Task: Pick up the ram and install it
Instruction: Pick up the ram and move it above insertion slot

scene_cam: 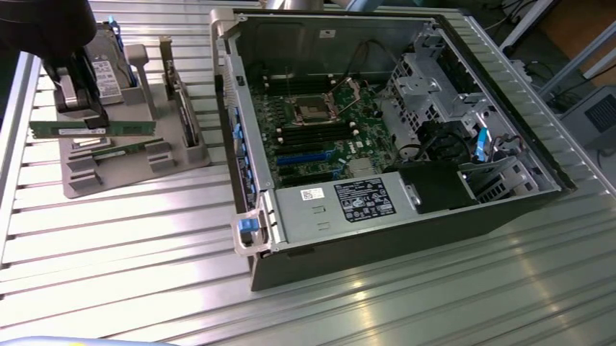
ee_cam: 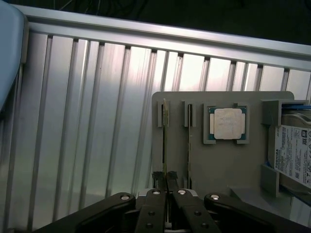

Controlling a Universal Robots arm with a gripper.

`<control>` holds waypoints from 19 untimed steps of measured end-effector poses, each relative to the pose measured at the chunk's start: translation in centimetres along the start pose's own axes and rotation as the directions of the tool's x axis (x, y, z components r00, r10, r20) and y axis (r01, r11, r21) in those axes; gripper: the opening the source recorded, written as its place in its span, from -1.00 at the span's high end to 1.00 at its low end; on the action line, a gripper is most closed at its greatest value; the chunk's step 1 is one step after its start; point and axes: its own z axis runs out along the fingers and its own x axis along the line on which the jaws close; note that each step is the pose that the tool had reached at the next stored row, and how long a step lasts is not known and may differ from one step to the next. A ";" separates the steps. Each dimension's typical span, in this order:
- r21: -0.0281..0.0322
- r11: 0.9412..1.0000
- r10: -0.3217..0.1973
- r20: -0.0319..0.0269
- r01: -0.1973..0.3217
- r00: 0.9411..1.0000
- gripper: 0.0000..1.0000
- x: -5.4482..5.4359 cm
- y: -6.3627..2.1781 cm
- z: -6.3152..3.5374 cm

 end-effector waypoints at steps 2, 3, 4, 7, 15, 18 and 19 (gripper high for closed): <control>0.000 1.000 0.000 -0.001 0.000 1.000 0.76 0.0 0.00 -0.06; 0.000 1.000 0.000 -0.001 0.000 1.000 0.76 0.0 0.00 -0.08; 0.000 1.000 0.000 -0.002 0.000 1.000 0.76 0.0 0.00 -0.10; -0.001 1.000 0.000 -0.003 0.000 1.000 0.76 0.0 0.00 -0.18; -0.001 1.000 0.000 -0.006 0.000 1.000 0.76 0.0 0.01 -0.37; -0.001 1.000 0.000 -0.008 0.000 1.000 0.76 0.0 0.01 -0.58; -0.001 1.000 0.000 -0.009 0.000 1.000 0.76 0.0 0.02 -0.64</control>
